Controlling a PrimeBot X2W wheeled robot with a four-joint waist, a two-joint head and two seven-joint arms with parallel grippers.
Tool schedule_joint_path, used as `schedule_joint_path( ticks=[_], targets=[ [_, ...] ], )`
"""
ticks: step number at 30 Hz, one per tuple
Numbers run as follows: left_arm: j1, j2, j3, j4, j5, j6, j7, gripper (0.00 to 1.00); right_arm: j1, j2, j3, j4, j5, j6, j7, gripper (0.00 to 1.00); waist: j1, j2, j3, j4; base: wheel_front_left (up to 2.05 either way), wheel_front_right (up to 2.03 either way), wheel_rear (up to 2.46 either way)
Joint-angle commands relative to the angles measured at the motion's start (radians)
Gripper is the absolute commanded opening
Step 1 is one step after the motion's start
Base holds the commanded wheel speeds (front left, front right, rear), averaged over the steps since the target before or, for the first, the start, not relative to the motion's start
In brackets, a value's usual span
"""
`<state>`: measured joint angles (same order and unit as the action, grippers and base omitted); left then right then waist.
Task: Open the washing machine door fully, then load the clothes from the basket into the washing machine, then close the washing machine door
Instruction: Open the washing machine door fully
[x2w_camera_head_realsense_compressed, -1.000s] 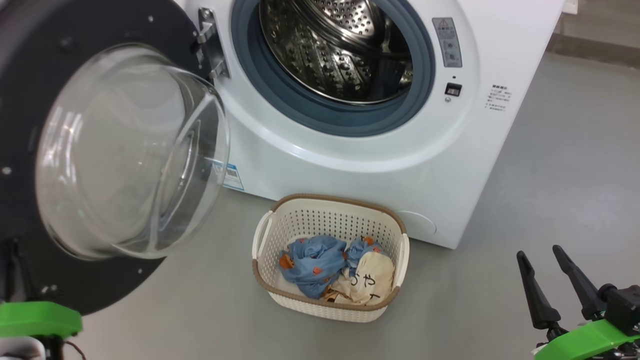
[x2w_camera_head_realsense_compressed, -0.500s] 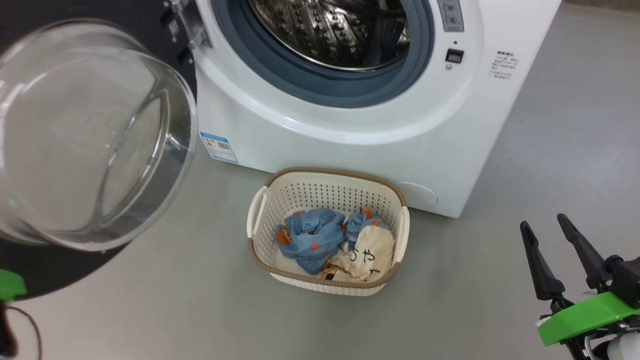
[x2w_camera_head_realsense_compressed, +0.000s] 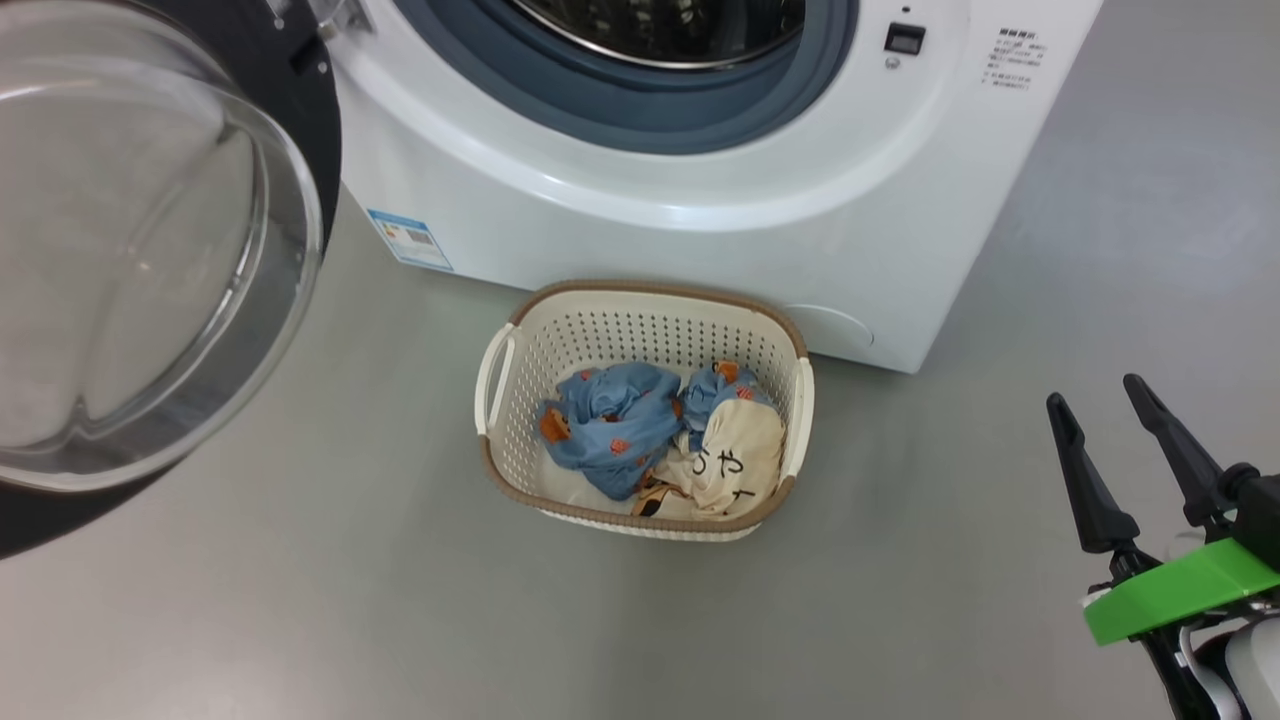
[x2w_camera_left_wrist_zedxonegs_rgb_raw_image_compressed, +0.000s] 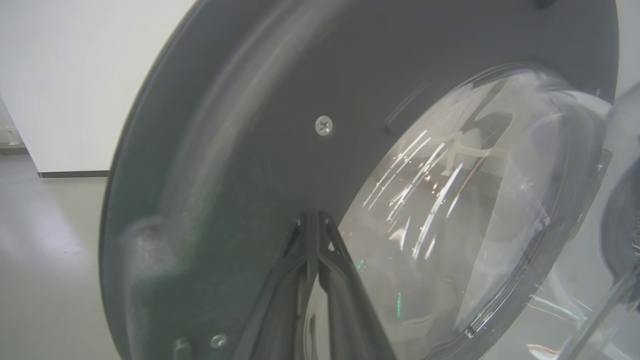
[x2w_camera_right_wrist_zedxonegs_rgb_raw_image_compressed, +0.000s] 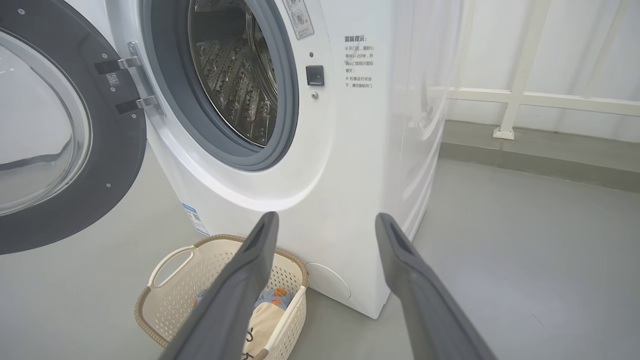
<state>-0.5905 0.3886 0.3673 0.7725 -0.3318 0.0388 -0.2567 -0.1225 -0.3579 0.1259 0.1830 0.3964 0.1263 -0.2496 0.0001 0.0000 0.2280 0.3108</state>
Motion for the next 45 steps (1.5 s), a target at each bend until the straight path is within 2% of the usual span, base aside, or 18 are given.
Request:
schedule_joint_path(
  ticks=[1, 13, 23, 34, 35, 36, 37, 39, 44, 45],
  targets=[
    [-0.04, 0.073, 0.043, -0.003, 0.015, -0.003, -0.005, 0.0, -0.026, -0.027, 0.021, -0.025, -0.014, 0.004, -0.012, 1.0, -0.0001, 0.0, 0.023, -0.001, 0.0, 0.0, 0.0],
    [-0.097, 0.076, 0.111, 0.051, 0.083, -0.004, -0.005, 0.0, -0.07, -0.043, 0.037, -0.022, -0.014, 0.004, -0.012, 1.0, -0.0001, 0.0, 0.064, -0.007, 0.0, 0.0, 0.0],
    [-0.096, 0.058, 0.139, 0.06, 0.124, -0.03, -0.005, 0.0, -0.069, -0.027, 0.043, -0.011, -0.012, 0.004, -0.012, 1.0, -0.0001, 0.0, 0.031, -0.01, 0.0, 0.0, 0.0],
    [0.025, -0.021, 0.137, -0.022, 0.166, -0.111, -0.005, 0.0, -0.009, 0.012, 0.036, 0.001, -0.006, 0.004, -0.012, 1.0, -0.0001, 0.0, -0.088, -0.006, 0.0, 0.0, 0.0],
    [0.039, -0.03, 0.138, -0.033, 0.166, -0.117, -0.005, 0.09, -0.001, 0.016, 0.035, 0.001, -0.005, 0.004, -0.012, 1.0, -0.0001, 0.0, -0.1, -0.006, 0.0, 0.0, 0.0],
    [0.055, -0.039, 0.137, -0.046, 0.169, -0.124, -0.005, 0.28, 0.008, 0.02, 0.034, 0.0, -0.004, 0.004, -0.012, 1.0, -0.0001, 0.0, -0.112, -0.006, 0.0, 0.0, 0.0],
    [0.07, -0.049, 0.139, -0.062, 0.166, -0.131, -0.005, 0.42, 0.018, 0.023, 0.033, 0.0, -0.002, 0.004, -0.012, 1.0, -0.0001, 0.0, -0.124, -0.007, 0.0, 0.0, 0.0],
    [0.104, -0.069, 0.135, -0.089, 0.167, -0.142, -0.005, 1.0, 0.035, 0.03, 0.027, -0.002, 0.0, 0.004, -0.012, 1.0, -0.0001, 0.0, -0.145, -0.009, 0.0, 0.0, 0.0],
    [0.181, -0.125, 0.108, -0.169, 0.151, -0.163, -0.005, 1.0, 0.072, 0.043, 0.023, -0.005, 0.002, 0.004, -0.012, 1.0, -0.0001, 0.0, -0.185, -0.025, 0.0, 0.0, 0.0],
    [0.215, -0.15, 0.087, -0.204, 0.146, -0.166, -0.005, 1.0, 0.08, 0.046, 0.019, -0.006, 0.002, 0.004, -0.012, 1.0, -0.0001, 0.0, -0.196, -0.036, 0.0, 0.0, 0.0]
  ],
)
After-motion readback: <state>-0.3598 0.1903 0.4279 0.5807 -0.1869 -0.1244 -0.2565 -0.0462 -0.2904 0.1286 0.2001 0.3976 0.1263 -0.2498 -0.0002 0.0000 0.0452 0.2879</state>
